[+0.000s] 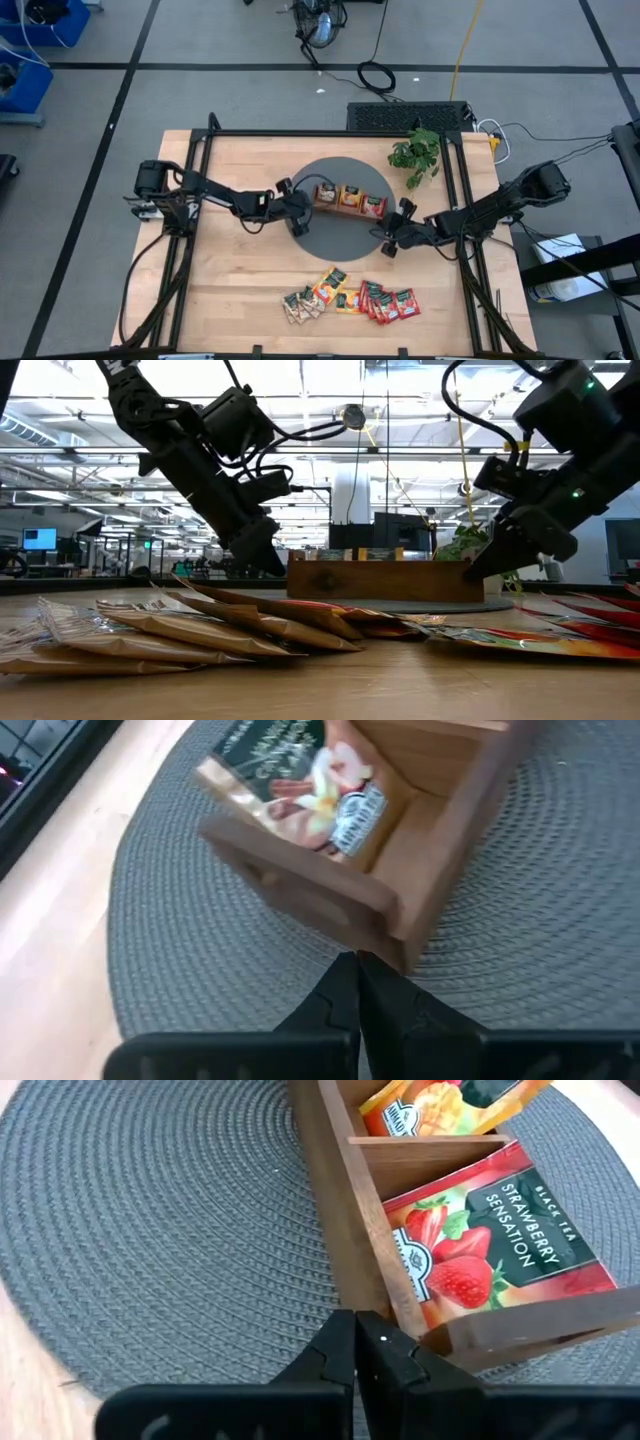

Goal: Pick & Place Tea
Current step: Put the red tea bag to the right section into the wooden organizer

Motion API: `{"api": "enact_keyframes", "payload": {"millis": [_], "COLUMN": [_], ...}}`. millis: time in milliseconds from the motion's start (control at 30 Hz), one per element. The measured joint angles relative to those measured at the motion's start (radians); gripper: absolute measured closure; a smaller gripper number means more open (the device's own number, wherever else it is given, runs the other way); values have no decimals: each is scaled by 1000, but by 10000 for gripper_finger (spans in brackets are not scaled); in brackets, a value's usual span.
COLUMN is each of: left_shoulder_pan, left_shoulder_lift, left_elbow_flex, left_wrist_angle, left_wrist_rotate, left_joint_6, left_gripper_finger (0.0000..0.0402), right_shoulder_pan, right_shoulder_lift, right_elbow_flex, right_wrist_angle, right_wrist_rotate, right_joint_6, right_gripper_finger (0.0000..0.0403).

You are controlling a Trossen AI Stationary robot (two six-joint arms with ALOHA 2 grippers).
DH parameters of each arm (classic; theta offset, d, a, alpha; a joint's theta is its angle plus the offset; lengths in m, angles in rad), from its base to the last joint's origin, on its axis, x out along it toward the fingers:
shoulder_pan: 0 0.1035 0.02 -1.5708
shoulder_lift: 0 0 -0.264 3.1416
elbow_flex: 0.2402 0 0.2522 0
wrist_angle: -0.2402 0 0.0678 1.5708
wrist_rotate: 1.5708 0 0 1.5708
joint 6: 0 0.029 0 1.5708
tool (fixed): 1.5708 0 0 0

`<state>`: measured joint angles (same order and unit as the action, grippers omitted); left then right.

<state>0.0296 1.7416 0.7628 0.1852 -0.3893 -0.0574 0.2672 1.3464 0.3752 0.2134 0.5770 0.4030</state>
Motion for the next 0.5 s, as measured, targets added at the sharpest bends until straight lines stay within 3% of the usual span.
{"api": "enact_keyframes", "payload": {"millis": [200,500], "left_shoulder_pan": [-1,-26], "left_shoulder_lift": [0,21], "left_elbow_flex": [0,0], "left_wrist_angle": [4,12], "left_wrist_rotate": [-1,-2], "left_joint_6": [-1,-5], "left_gripper_finger": [382,391], "right_shoulder_pan": [-39,-98], "right_shoulder_lift": [0,0], "right_elbow_flex": [0,0], "right_wrist_angle": [0,0], "right_wrist_rotate": [3,2], "right_joint_6": [-3,-3], "right_gripper_finger": [403,403]}}
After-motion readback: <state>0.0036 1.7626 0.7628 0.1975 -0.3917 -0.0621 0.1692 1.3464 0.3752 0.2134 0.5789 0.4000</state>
